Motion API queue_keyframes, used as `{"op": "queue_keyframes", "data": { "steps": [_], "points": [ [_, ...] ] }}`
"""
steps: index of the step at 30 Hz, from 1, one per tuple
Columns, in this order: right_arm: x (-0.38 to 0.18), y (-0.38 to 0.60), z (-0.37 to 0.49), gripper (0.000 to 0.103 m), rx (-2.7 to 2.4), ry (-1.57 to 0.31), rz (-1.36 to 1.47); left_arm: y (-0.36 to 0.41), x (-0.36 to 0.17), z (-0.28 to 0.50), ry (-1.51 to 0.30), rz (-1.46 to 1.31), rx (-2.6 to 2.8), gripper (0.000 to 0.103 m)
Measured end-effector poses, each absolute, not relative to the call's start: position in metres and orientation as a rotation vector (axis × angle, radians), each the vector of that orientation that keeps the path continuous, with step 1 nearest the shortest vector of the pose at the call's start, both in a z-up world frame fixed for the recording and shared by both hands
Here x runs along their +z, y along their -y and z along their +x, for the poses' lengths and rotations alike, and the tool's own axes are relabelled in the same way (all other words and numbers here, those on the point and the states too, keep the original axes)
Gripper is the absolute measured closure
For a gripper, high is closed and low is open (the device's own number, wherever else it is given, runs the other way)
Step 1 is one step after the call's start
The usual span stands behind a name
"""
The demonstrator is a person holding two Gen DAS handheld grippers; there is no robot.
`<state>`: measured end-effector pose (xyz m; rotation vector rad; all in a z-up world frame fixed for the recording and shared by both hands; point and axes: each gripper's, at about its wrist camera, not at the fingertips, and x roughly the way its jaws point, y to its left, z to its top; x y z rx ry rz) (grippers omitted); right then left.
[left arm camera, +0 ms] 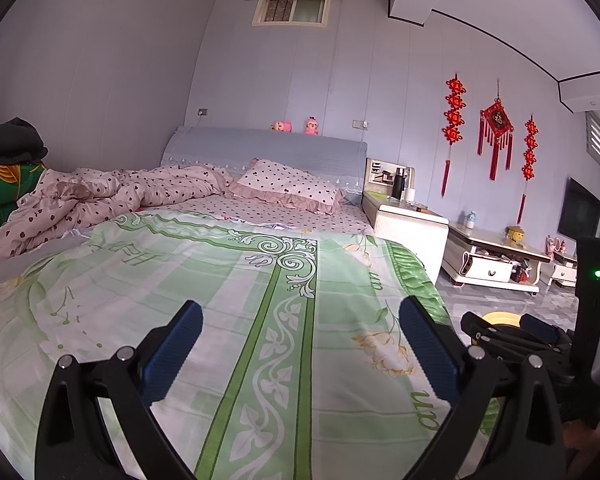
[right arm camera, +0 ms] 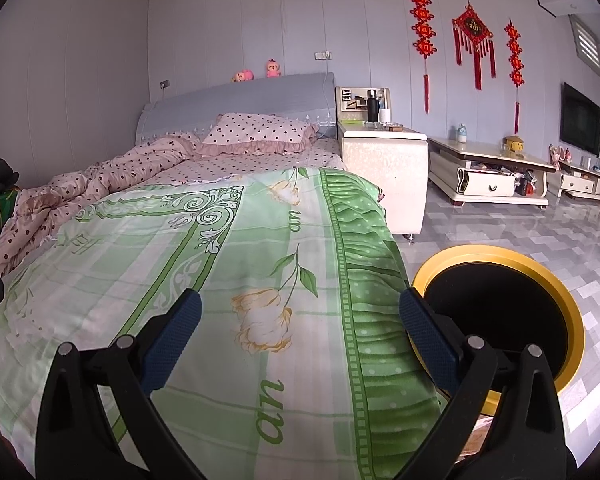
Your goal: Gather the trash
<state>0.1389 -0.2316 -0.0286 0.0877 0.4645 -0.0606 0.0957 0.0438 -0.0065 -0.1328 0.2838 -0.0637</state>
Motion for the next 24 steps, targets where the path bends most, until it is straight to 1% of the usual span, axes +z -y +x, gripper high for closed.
{"op": "queue_keyframes", "data": {
  "steps": [24],
  "points": [
    [-0.0316, 0.2322, 0.1404, 0.008, -0.063, -0.466, 0.090, -0.0371, -0.0074, 0.0946, -0.288, -0.131, -0.073, 0.008]
  ]
}}
